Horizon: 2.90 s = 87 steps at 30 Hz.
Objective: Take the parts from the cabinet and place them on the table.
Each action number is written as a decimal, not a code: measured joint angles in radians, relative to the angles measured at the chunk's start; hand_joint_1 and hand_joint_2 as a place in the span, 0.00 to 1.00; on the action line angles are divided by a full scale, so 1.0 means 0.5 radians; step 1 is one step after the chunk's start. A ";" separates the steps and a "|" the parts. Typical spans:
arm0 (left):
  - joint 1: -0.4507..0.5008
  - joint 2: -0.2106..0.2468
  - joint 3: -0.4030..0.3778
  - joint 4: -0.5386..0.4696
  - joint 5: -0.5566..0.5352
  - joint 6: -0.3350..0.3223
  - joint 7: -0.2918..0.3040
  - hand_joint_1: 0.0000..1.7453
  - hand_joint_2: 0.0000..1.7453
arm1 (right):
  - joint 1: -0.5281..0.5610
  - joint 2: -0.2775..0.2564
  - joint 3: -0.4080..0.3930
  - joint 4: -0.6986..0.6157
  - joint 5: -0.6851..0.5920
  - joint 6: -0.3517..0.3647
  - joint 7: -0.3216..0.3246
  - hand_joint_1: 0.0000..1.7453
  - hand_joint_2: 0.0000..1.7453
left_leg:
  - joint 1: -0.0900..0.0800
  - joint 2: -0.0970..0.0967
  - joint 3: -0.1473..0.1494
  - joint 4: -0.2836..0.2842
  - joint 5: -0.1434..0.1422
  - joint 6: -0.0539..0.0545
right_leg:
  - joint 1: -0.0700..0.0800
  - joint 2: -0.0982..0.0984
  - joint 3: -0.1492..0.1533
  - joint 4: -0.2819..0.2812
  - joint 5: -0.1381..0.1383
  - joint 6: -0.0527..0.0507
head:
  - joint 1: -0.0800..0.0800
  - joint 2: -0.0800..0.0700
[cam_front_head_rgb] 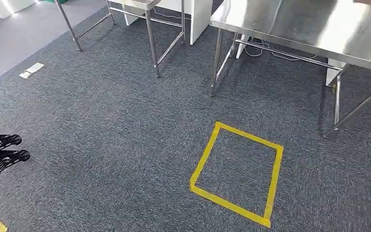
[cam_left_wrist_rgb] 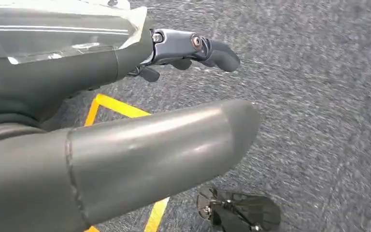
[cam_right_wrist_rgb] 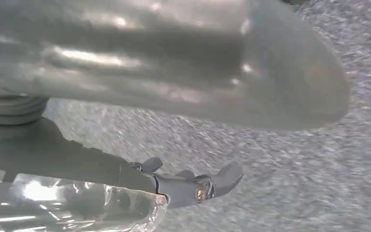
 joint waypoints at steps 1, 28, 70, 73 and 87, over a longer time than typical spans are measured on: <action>-0.001 -0.005 -0.001 -0.001 -0.002 -0.001 0.006 0.00 0.00 | -0.002 -0.003 0.000 0.000 -0.001 0.006 0.000 0.00 0.00 | 0.001 -0.022 -0.001 0.010 -0.005 -0.008 | -0.008 0.038 0.082 -0.177 0.073 0.016 | 0.004 0.000; -0.008 -0.018 -0.029 0.000 -0.044 0.014 0.023 0.00 1.00 | 0.003 -0.006 -0.001 -0.001 -0.016 0.024 -0.007 0.00 0.00 | -0.001 0.065 0.003 -0.024 0.008 0.011 | 0.009 -0.015 -0.108 0.295 -0.187 -0.078 | 0.015 0.000; -0.005 -0.011 -0.029 0.002 -0.034 -0.035 0.084 0.00 1.00 | -0.014 -0.003 0.000 -0.001 -0.005 0.027 -0.012 0.00 0.00 | 0.014 0.037 -0.052 0.112 -0.074 -0.078 | -0.024 0.013 0.145 -0.271 0.096 -0.103 | 0.027 0.000; -0.015 -0.011 -0.029 0.001 -0.034 -0.034 0.084 0.00 1.00 | -0.004 -0.006 0.000 -0.001 -0.005 0.027 -0.012 0.00 0.00 | 0.019 0.129 -0.285 0.571 -0.310 -0.097 | -0.007 -0.044 0.143 -0.270 0.088 -0.128 | 0.014 0.000; -0.022 -0.010 -0.029 0.001 -0.048 -0.040 0.090 0.00 1.00 | -0.016 0.002 0.000 -0.001 -0.008 0.027 -0.007 0.00 0.00 | -0.007 0.163 -0.012 -0.001 0.002 0.026 | 0.030 -0.084 0.127 -0.153 -0.028 -0.100 | 0.019 0.000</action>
